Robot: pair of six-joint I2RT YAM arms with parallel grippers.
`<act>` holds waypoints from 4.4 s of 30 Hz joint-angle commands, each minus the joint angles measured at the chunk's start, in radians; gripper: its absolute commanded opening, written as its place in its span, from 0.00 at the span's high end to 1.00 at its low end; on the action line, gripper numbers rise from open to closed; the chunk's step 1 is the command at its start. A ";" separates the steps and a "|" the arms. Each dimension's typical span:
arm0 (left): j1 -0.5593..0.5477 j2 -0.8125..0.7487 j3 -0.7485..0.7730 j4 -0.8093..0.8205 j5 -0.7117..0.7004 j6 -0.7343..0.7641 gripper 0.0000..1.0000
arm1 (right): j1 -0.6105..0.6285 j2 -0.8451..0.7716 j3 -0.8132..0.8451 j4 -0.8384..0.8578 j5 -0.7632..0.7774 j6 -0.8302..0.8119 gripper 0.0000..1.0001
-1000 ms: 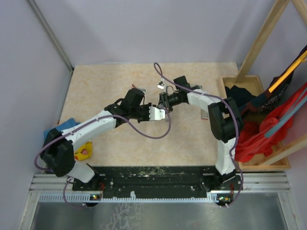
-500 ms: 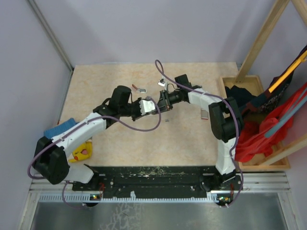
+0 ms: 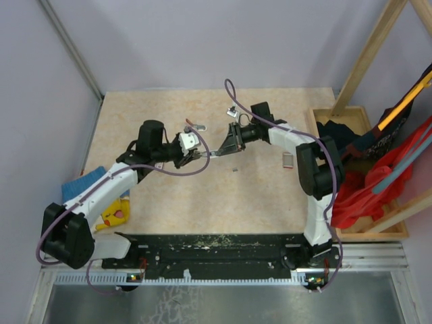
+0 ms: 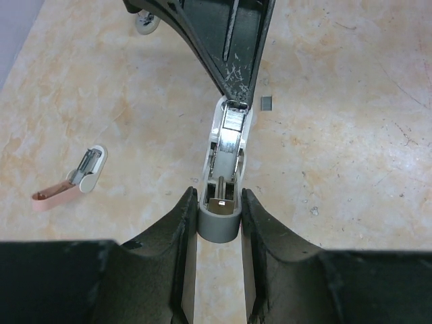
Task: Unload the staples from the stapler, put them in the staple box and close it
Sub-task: Unload the staple at the center of the board.
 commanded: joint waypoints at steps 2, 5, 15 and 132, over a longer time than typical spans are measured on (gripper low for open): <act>0.079 -0.036 -0.007 0.080 -0.051 -0.058 0.72 | -0.046 -0.051 -0.021 0.044 -0.062 0.029 1.00; 0.093 -0.036 -0.013 0.079 -0.036 -0.067 0.70 | -0.054 -0.056 -0.030 0.069 -0.075 0.050 1.00; 0.130 -0.043 -0.031 0.079 -0.009 -0.089 0.62 | -0.068 -0.084 -0.045 0.113 -0.099 0.086 1.00; 0.034 0.633 0.681 -0.745 0.468 0.066 0.57 | 0.022 -0.150 0.008 -0.190 0.014 -0.366 1.00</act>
